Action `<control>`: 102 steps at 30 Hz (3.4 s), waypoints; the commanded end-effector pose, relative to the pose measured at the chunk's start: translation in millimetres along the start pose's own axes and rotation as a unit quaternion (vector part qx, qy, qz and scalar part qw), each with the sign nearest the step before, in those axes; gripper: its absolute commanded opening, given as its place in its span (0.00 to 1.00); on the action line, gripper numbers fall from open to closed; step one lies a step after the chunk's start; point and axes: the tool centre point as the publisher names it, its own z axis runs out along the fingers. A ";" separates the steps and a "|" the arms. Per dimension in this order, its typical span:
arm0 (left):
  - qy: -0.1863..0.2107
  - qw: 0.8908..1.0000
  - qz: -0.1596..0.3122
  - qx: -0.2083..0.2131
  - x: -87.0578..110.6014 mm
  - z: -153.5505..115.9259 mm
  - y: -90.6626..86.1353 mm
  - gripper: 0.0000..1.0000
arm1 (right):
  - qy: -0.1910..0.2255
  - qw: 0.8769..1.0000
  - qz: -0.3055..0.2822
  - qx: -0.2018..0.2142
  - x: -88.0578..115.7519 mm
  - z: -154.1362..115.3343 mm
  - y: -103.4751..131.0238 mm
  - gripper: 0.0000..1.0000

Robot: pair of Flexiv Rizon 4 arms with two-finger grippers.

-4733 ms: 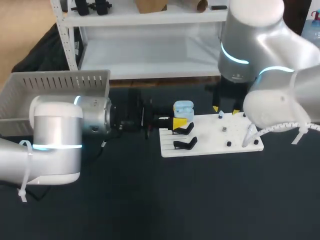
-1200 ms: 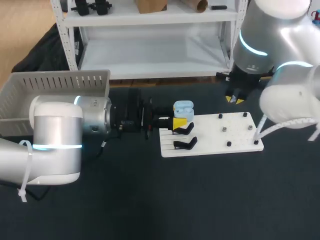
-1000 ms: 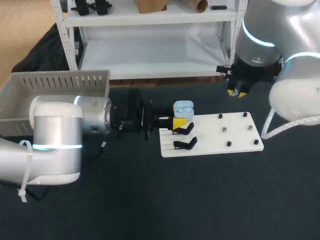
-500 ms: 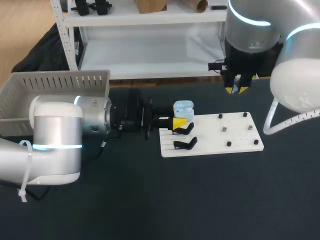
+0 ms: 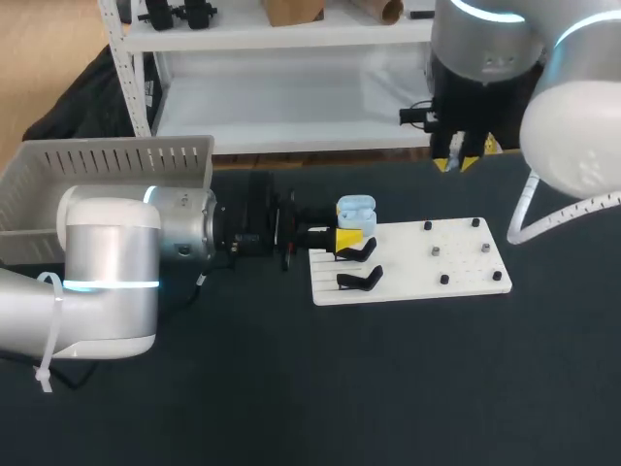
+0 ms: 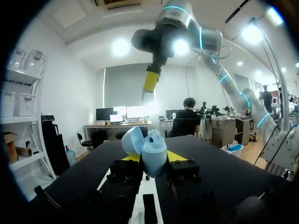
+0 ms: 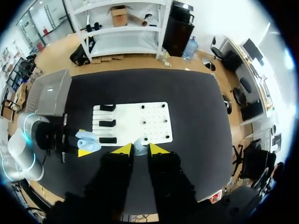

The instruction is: Pick up each earbud case from the left stands, insert the matching earbuds, close the lid, and place the case in the box.

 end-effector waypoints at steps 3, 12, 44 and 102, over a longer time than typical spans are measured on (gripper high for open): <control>0.000 1.000 0.001 -0.003 -0.1 0.5 -1.5 0.00 | 0.003 0.999 -0.038 -0.019 3.8 -10.3 22.5 0.00; 0.000 1.000 0.001 -0.003 -0.1 0.5 -1.5 0.00 | 0.032 0.994 -0.100 -0.027 18.4 -5.2 70.4 0.00; 0.000 1.000 0.001 -0.003 -0.1 0.5 -1.5 0.00 | 0.063 0.987 -0.144 -0.039 39.5 30.0 117.0 0.00; 0.000 1.000 0.001 -0.003 -0.1 0.5 -1.5 0.00 | 0.057 0.984 -0.161 -0.050 29.1 52.0 115.6 0.00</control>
